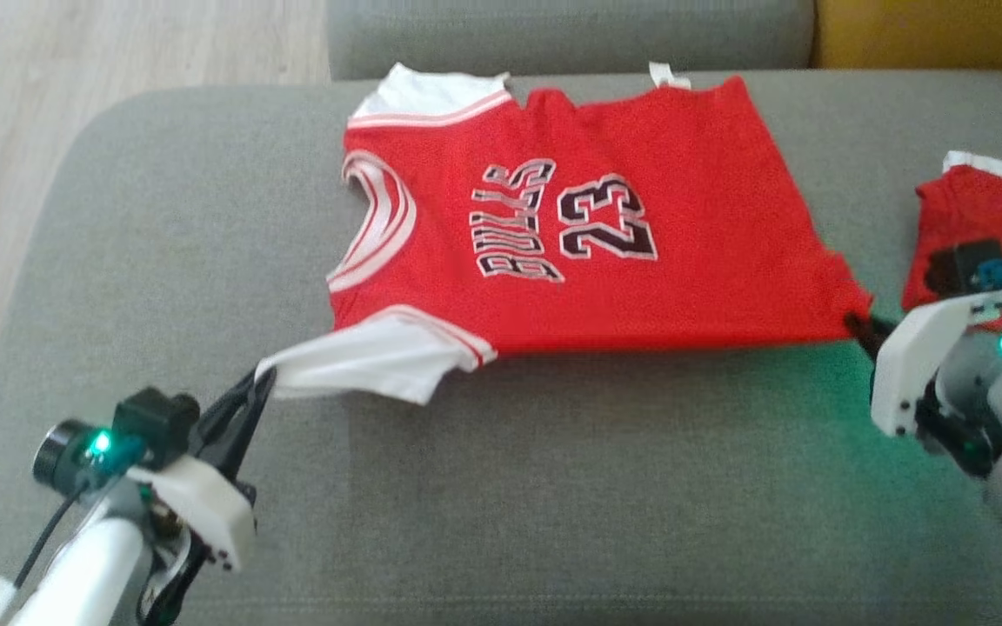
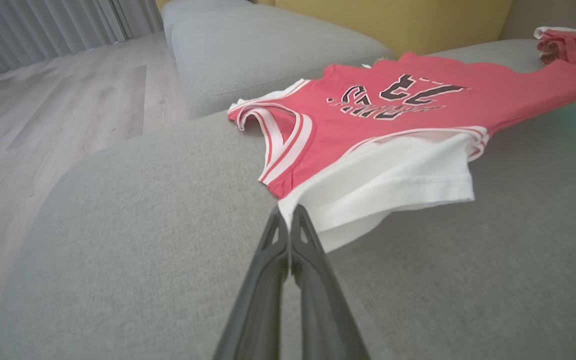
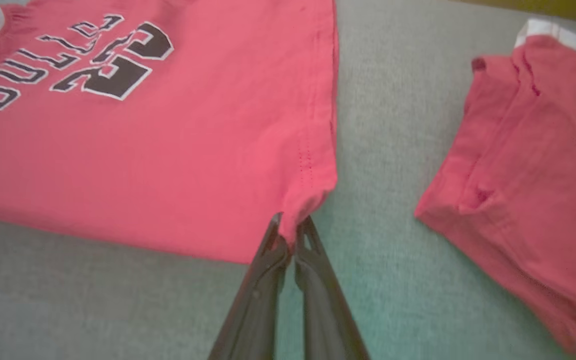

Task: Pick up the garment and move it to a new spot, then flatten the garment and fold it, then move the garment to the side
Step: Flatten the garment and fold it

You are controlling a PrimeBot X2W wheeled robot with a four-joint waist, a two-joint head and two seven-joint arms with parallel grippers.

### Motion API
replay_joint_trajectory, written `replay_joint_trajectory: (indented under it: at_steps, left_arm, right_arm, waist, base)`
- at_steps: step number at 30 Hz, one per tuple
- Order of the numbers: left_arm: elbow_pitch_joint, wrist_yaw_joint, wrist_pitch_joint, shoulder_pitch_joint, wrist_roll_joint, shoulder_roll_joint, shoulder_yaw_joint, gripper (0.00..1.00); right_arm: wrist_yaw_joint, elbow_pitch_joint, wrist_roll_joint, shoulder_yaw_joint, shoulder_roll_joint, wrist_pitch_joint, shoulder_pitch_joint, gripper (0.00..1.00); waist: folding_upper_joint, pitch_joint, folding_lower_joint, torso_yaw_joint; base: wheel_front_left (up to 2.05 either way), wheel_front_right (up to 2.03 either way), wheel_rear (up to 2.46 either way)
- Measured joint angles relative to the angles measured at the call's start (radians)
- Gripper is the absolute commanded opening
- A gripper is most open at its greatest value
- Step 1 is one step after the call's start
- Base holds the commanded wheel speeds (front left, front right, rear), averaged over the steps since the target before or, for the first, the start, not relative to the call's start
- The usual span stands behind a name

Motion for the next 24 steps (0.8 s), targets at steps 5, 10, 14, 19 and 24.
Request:
replay_joint_trajectory:
  at_steps: [5, 10, 14, 19, 24]
  left_arm:
    - [-0.061, 0.000, 0.041, 0.065, -0.031, 0.040, -0.015, 0.00]
    - [-0.136, 0.000, 0.105, 0.141, -0.072, 0.088, -0.034, 0.00]
    - [-0.212, 0.000, 0.156, 0.200, -0.113, 0.144, -0.046, 0.00]
    - [-0.323, 0.000, 0.221, 0.268, -0.169, 0.222, -0.070, 0.00]
    - [-0.462, 0.001, 0.309, 0.336, -0.252, 0.316, -0.117, 0.00]
  right_arm:
    - [0.000, -0.078, 0.063, 0.038, -0.044, 0.091, 0.069, 0.00]
    - [0.000, -0.150, 0.116, 0.059, -0.087, 0.172, 0.128, 0.00]
    - [0.000, -0.226, 0.163, 0.070, -0.114, 0.255, 0.173, 0.00]
    - [0.000, -0.313, 0.223, 0.065, -0.165, 0.375, 0.225, 0.00]
    - [0.000, -0.419, 0.273, 0.016, -0.212, 0.514, 0.324, 0.00]
  waist:
    - [0.0000, -0.040, 0.0000, 0.002]
    - [0.0000, -0.073, 0.0000, -0.001]
    - [0.0000, -0.093, 0.0000, -0.005]
    - [0.0000, -0.106, 0.0000, -0.007]
    - [0.0000, -0.107, 0.0000, -0.007]
  base:
    - [0.00, 0.00, 0.00]
    - [0.00, 0.00, 0.00]
    - [0.00, 0.00, 0.00]
    - [0.00, 0.00, 0.00]
    - [0.00, 0.00, 0.00]
